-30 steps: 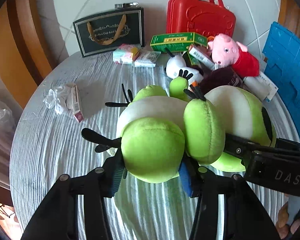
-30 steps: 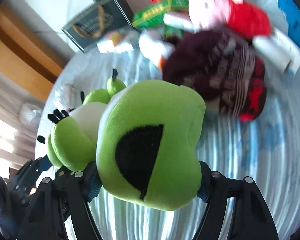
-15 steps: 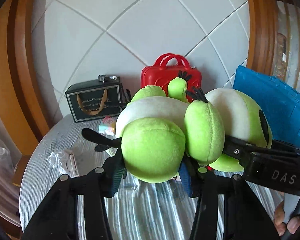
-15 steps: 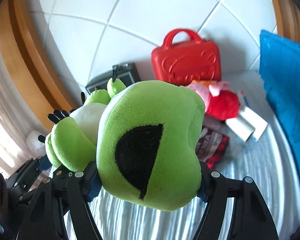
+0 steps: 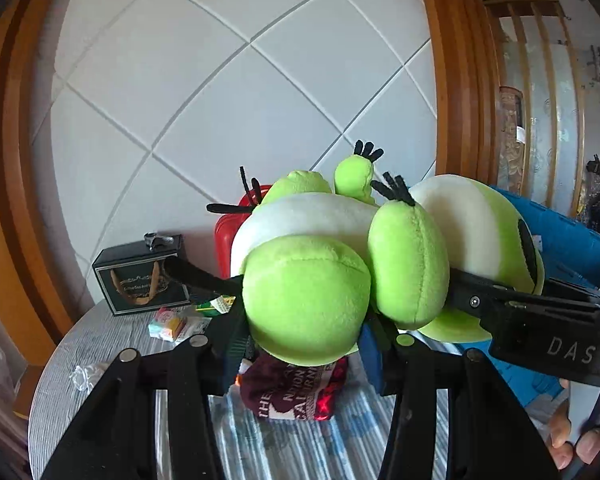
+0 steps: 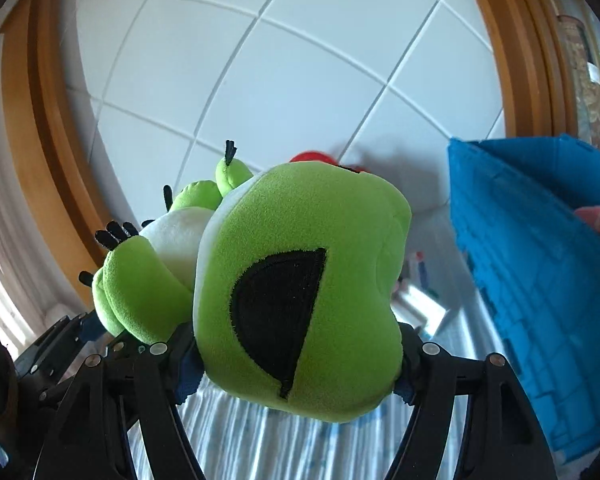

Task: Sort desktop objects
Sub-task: 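Lift the frog plush with both grippers and carry it over the blue bin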

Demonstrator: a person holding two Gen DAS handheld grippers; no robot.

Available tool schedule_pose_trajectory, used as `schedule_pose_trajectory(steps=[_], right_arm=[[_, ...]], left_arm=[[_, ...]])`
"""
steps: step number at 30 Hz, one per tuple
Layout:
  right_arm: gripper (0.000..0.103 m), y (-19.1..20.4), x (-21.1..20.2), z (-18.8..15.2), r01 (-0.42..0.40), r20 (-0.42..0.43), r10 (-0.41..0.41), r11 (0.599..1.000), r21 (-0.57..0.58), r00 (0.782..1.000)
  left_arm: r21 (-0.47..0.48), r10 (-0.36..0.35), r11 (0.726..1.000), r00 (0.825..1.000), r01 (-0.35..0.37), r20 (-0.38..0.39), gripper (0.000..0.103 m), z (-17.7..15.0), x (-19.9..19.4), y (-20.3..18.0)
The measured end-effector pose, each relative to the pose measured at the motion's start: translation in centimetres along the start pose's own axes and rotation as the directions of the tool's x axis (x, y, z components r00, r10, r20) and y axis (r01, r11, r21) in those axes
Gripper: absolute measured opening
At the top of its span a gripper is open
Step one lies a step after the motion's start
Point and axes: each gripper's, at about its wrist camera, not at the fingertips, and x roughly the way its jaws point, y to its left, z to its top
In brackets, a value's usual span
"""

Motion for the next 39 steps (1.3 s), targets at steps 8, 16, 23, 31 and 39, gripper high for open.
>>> schedule_pose_trajectory(steps=[8,16,23,31,39], right_arm=[[0.073,-8.6,-8.6,2.8,0.058,0.107,-0.058,0.998,0.003,0.993],[0.073,-21.2,-17.0,4.2,0.164,0.142,-0.168,0.986,0.043,0.975],[0.073,-31.2,-20.2,3.8,0.242,0.080,-0.246,0.968,0.064,0.966],[0.073,-38.4,-20.6,3.3,0.256,0.010,-0.258,0.960,0.110,0.966],[0.073,-42.0,-18.8,2.6,0.246,-0.034,-0.244,0.960,0.133,0.969]], left_arm=[[0.038,-0.091,0.995,0.992,0.088,0.087,0.048,3.3,-2.1,-12.4],[0.069,-0.219,0.974,0.972,0.214,0.086,0.049,5.1,-1.7,-27.6],[0.055,-0.282,0.958,0.959,0.282,-0.003,0.049,4.1,0.2,-37.8],[0.060,-0.294,0.952,0.951,0.300,-0.097,0.050,3.2,3.1,-43.5],[0.043,-0.284,0.955,0.945,0.294,-0.159,0.053,2.9,5.6,-45.1]])
